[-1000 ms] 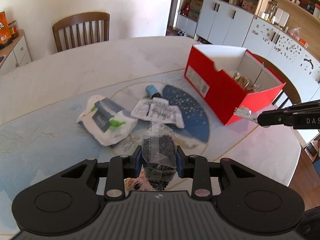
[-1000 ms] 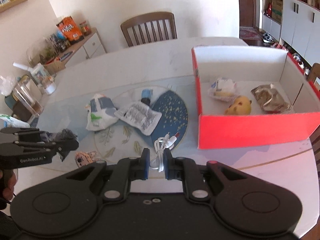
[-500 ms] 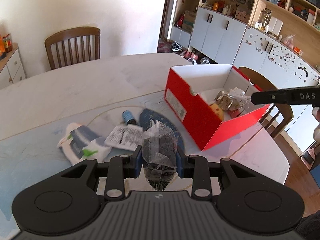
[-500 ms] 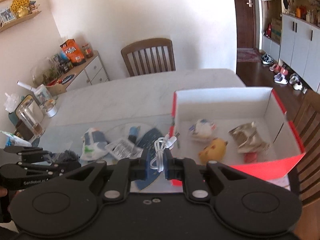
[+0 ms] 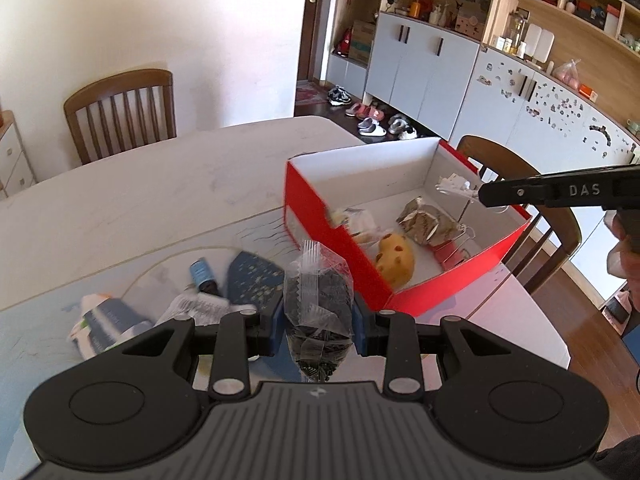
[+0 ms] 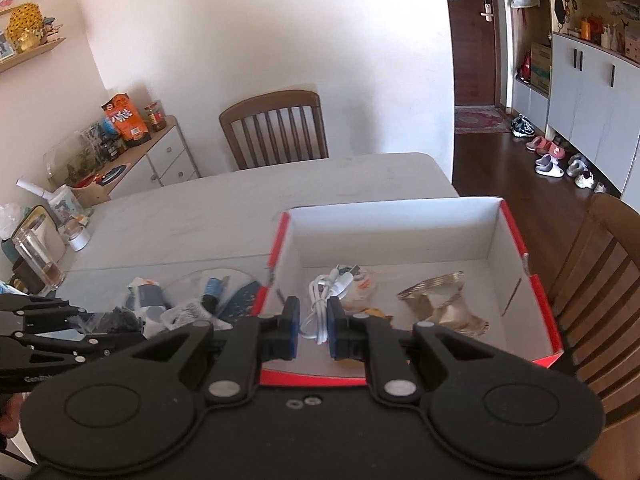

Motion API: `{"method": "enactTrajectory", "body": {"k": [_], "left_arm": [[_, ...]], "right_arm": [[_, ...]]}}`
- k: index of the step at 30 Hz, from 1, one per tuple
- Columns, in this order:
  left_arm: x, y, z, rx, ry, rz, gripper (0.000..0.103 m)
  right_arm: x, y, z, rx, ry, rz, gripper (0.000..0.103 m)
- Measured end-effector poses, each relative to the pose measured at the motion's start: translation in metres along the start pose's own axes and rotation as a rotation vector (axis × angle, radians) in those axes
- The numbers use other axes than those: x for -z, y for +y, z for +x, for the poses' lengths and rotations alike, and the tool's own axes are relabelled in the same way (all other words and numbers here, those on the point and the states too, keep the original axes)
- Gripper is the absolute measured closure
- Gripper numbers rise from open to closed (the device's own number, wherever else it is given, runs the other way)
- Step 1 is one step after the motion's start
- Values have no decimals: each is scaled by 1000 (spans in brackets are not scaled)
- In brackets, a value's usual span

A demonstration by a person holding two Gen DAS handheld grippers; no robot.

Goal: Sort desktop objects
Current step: 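Carry the clear bag and white cable with both tools into the red box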

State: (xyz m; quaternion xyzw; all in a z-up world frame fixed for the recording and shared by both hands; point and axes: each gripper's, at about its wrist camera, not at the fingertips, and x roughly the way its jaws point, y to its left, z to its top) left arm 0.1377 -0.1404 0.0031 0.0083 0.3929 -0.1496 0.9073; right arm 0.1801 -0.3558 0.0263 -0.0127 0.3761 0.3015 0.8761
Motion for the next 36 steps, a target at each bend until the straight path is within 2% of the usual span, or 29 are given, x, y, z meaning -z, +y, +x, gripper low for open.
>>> {"method": "enactTrajectory", "body": {"k": [18,27,36], "left_arm": [[-50,-73,75,66,62,132,71],[-60,-89,118,61,130,179,71],[-68,-93,156,29,197,206,71]], "right_arm": [[-1,-65,20,45,35,34,90],[-2,-82,39,50,63,34,90],[-1,-82,65,34,108,5,90]]}}
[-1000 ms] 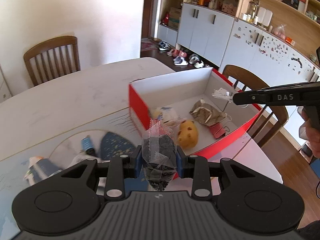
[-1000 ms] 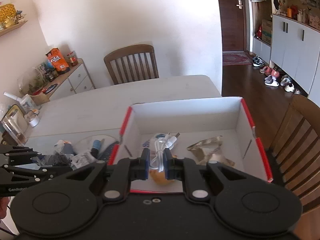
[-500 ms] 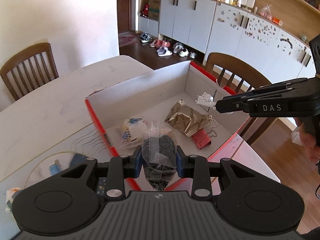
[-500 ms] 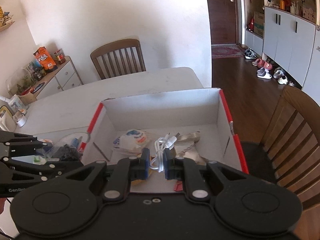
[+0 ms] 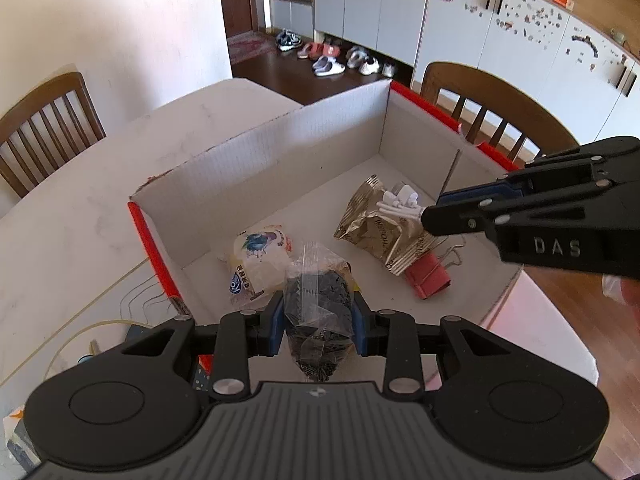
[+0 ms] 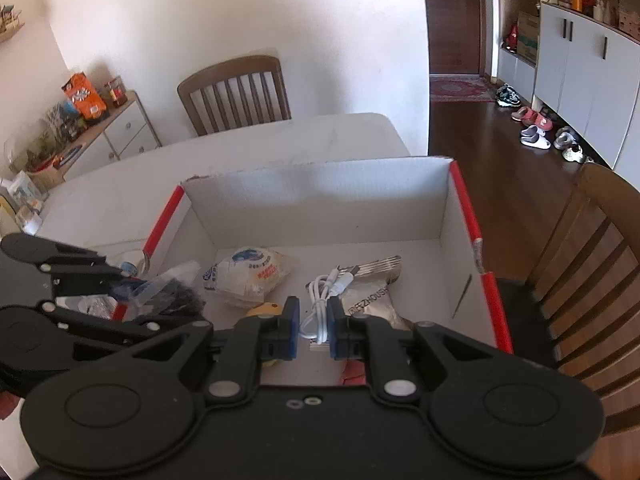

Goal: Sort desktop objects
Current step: 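Carry the clear bag and white cable with both tools into the red box, then open both tools to drop the clear bag and cable in the box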

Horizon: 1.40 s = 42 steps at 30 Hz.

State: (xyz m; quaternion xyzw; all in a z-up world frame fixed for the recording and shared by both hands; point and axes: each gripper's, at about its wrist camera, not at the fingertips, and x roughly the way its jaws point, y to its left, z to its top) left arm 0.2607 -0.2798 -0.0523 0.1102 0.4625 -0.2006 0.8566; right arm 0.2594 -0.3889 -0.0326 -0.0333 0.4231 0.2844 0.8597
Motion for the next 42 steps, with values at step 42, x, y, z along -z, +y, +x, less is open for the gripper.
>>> {"method": "enactTrajectory", "body": {"k": [42], "left_arm": [[-1,-1,35,23,100,34,68]], "right_arm": [[13,-10,25,-33,170,-43,67]]}}
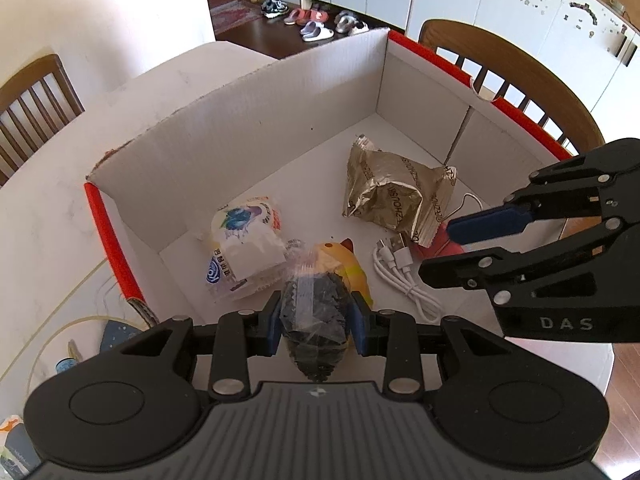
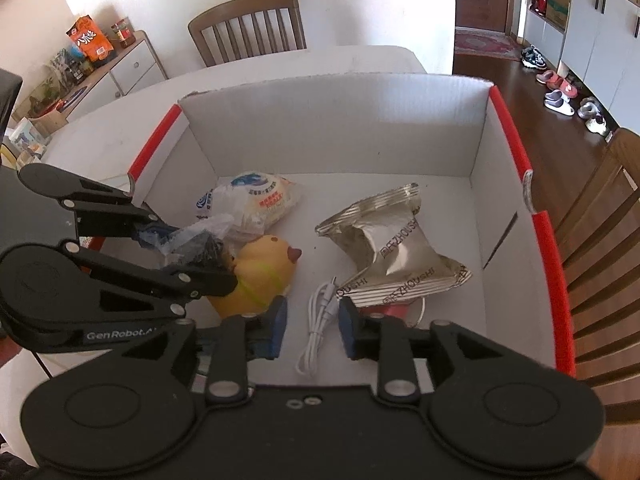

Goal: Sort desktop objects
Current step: 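Open both tools to drop the clear bag and cable in the box, then withdraw both tools from the box back over the table items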

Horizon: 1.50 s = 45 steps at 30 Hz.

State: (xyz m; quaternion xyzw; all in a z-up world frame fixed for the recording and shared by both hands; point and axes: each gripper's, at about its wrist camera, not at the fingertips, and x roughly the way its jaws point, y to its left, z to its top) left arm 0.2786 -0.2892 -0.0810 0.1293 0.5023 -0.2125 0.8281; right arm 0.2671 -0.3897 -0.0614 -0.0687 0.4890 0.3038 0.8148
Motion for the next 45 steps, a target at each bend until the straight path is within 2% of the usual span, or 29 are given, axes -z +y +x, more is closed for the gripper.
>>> {"method": "enactTrajectory", "body": {"k": [3,4,6,25,31,35,37,42,43,45], "left_arm": [[1,0,-6,13,-24,1,58],[1,-1,-8,9,-31,3,46],[2,0,-12,-7,-47,3,38],[23,10,-59,44,-168,-72,38],[34,13,-75,54,-198,-89,38],[45,16,-86,51,-217,-103,38],[49,18,-90,54,-221,-110,33],[63,24,-100,61,-232,-121,29],[66,26,-102,61,-235,-123,24],[72,29,-106,57,-246,-127,22]], "right_arm": [[0,-1,-5,1,-11,2,61],[-1,-1,-6,0,-14,3,59],[-1,-1,-10,1,-21,9,57],[0,19,-42,3,-65,-25,53],[2,31,-50,15,-90,-36,44],[4,40,-54,19,-105,-36,42],[5,45,-56,22,-112,-37,40],[8,58,-58,31,-122,-43,39],[9,61,-58,33,-123,-43,39],[10,66,-58,38,-126,-42,37]]}}
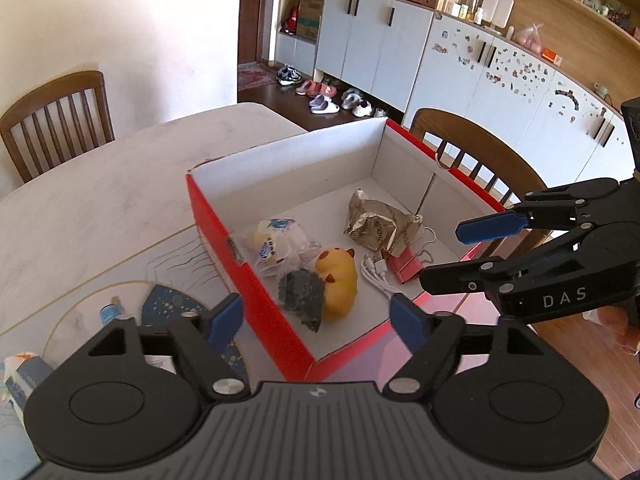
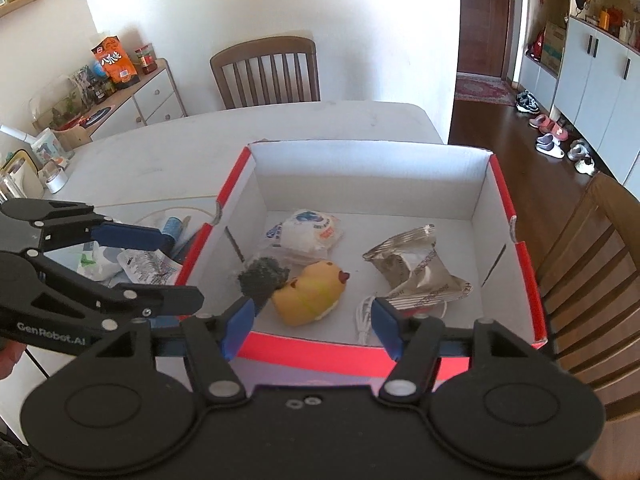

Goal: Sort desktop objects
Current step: 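Withdraw both tools from the box back over the table items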

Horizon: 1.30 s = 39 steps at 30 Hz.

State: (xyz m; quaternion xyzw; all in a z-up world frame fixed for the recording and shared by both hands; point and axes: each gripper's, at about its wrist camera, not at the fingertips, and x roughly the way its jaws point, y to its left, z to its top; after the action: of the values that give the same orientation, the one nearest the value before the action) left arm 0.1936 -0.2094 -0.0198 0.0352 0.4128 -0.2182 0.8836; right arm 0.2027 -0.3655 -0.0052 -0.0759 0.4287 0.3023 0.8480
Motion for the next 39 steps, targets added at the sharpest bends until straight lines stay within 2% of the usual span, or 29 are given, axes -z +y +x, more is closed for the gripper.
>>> {"method": "enactTrajectory", "body": {"k": [11,19,26,29,30,31,39], "left_arm": [[24,25,-31,6,-52,-30,20],[45,43,-49,25,-67,-41,18],[61,65,-66,13,-74,-43,17],[67,76,-73,7,-81,-50,11],[70,80,-75,2,-82,-52,2],[73,84,-78,-3,-86,-54,0],[98,123,-94,-11,-70,-91,0]], "right_arm": [[7,34,-5,36,-25,6,20],[13,62,-6,50,-44,29,15],[17,93,-5,65,-71,17,13],[17,106,-4,65,-78,16,11],[17,109,-4,66,-80,17,11],[16,112,-3,66,-83,19,10],[18,141,6,56,-77,25,9]]}}
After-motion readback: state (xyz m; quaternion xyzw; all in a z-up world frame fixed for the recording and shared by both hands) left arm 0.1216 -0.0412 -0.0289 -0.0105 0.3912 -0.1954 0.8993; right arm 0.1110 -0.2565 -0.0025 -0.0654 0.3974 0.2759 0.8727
